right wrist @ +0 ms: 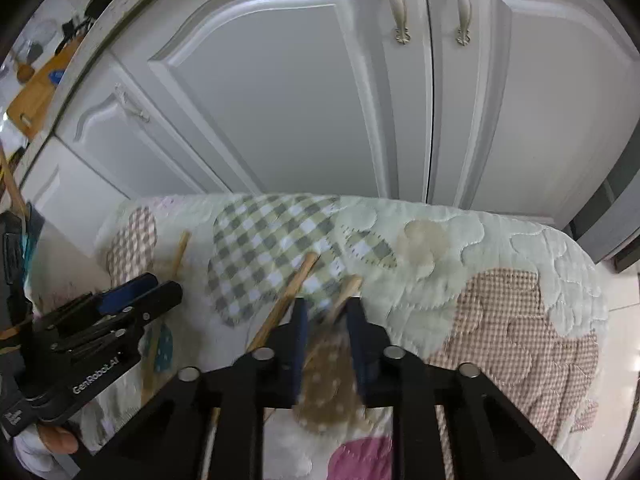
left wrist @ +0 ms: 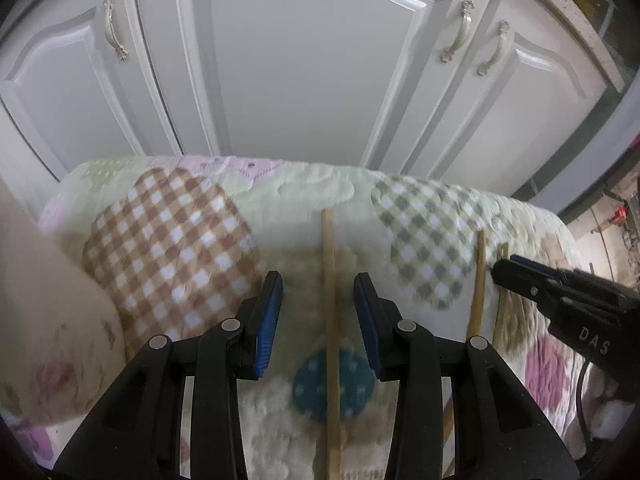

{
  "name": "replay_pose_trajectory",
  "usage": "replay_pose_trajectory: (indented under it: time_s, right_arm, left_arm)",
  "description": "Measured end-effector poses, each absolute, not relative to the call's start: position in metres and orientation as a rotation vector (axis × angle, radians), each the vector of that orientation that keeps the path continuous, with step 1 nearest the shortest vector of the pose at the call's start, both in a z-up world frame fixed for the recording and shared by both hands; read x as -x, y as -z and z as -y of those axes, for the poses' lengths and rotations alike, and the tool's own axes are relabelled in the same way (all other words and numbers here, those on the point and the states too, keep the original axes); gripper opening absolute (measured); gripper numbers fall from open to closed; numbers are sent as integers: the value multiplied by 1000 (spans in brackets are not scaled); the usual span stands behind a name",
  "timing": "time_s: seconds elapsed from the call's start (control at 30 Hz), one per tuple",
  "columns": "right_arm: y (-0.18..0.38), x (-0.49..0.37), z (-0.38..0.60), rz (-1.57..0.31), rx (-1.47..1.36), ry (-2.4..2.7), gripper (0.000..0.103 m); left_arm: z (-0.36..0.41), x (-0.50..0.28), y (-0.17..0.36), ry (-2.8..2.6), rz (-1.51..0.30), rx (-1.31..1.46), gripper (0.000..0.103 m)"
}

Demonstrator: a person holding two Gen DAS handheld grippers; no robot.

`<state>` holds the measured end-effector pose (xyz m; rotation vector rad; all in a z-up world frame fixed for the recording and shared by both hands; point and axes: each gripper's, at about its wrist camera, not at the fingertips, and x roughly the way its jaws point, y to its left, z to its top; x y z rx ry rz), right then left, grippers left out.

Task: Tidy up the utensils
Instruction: 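Close the left gripper on one chopstick while the right grasps another chopstick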

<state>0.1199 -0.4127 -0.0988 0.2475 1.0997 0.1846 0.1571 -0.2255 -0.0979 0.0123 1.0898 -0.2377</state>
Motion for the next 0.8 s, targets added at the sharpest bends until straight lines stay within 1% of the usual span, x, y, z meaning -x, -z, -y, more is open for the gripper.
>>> replay_pose_trajectory:
  time_s: [0.1, 0.17, 0.23, 0.3, 0.37, 0.47, 0.53, 0.8]
  right_arm:
    - [98, -126, 409, -1100, -214, -201, 14]
    - [96, -127, 405, -1107, -207, -239, 12]
    - [97, -123, 401, -1110, -245, -299, 10]
    - [101, -119, 394, -1117, -237, -313, 10]
    - [107, -116, 382, -1141, -212, -328, 10]
    - [105, -111, 371, -1160, -139, -300, 12]
    - [105, -107, 363, -1164, -108, -280, 18]
    - [107, -106, 368, -1147, -157, -276, 18]
  left_arm:
    - [233, -167, 99, 220, -1094, -19, 36]
    - [238, -168, 99, 221, -1094, -32, 36]
    - [241, -167, 100, 240, -1089, -44, 29]
    - [240, -163, 99, 263, -1094, -48, 14]
    - [234, -157, 99, 279, -1109, -37, 9]
    - [220, -149, 99, 290, -1131, -5, 8]
    - [217, -147, 99, 291, -1138, -4, 8]
    - [217, -149, 100, 274, -1138, -12, 10]
